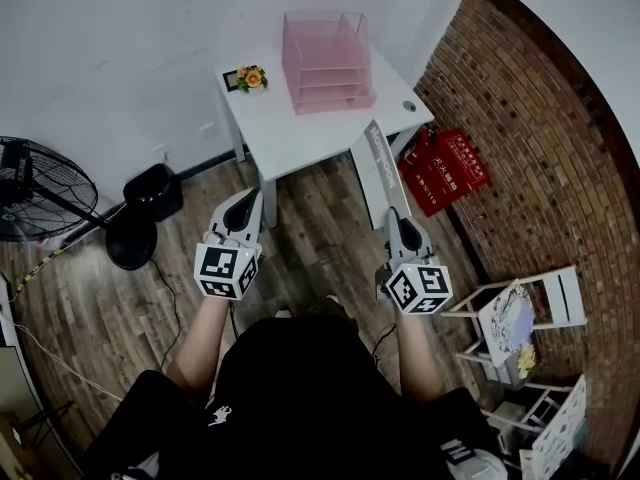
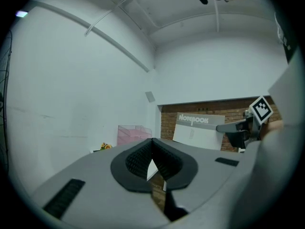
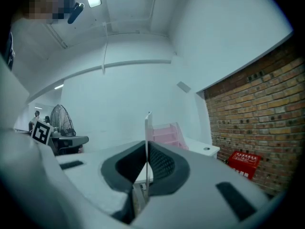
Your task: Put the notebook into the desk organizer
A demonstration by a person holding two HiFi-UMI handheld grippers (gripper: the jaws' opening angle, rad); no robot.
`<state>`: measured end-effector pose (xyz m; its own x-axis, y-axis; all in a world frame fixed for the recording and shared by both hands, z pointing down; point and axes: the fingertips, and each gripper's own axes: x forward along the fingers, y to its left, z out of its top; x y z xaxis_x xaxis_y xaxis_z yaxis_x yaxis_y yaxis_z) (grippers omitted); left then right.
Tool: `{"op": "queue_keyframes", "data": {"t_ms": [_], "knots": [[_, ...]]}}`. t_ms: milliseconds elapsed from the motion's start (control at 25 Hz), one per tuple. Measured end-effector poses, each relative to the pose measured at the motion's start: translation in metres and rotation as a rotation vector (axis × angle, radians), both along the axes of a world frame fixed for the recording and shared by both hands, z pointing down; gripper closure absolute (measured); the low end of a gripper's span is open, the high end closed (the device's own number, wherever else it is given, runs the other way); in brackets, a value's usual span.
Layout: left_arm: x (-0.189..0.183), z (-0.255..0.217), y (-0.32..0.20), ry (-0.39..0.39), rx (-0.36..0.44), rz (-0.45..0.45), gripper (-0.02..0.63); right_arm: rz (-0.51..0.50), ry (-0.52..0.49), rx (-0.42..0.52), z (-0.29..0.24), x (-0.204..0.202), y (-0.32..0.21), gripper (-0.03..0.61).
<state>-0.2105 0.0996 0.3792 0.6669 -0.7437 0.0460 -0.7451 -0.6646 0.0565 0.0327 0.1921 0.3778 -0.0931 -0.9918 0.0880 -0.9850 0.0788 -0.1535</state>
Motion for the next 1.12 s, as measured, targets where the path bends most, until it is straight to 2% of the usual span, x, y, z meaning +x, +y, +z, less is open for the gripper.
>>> {"op": "queue_keyframes", "data": {"t_ms": [520,880,1120], "knots": [[0.007,0.018,-0.005,-0.015,-0.039,-0.002,0.611,-0.032,-0.001,-0.031,0.018,0.007,-0.024,0.567],[0.04,0.017,-0.04,-0.034,-0.034,-0.036,0.611,-0.08,-0.023,-0.026,0.019,0.035,-0.074,0.568],[0.066,0.023,-0.072,-0.052,-0.044,-0.073,0.611,-0.123,-0.034,-0.057,0.031,0.061,-0.117,0.568]]}}
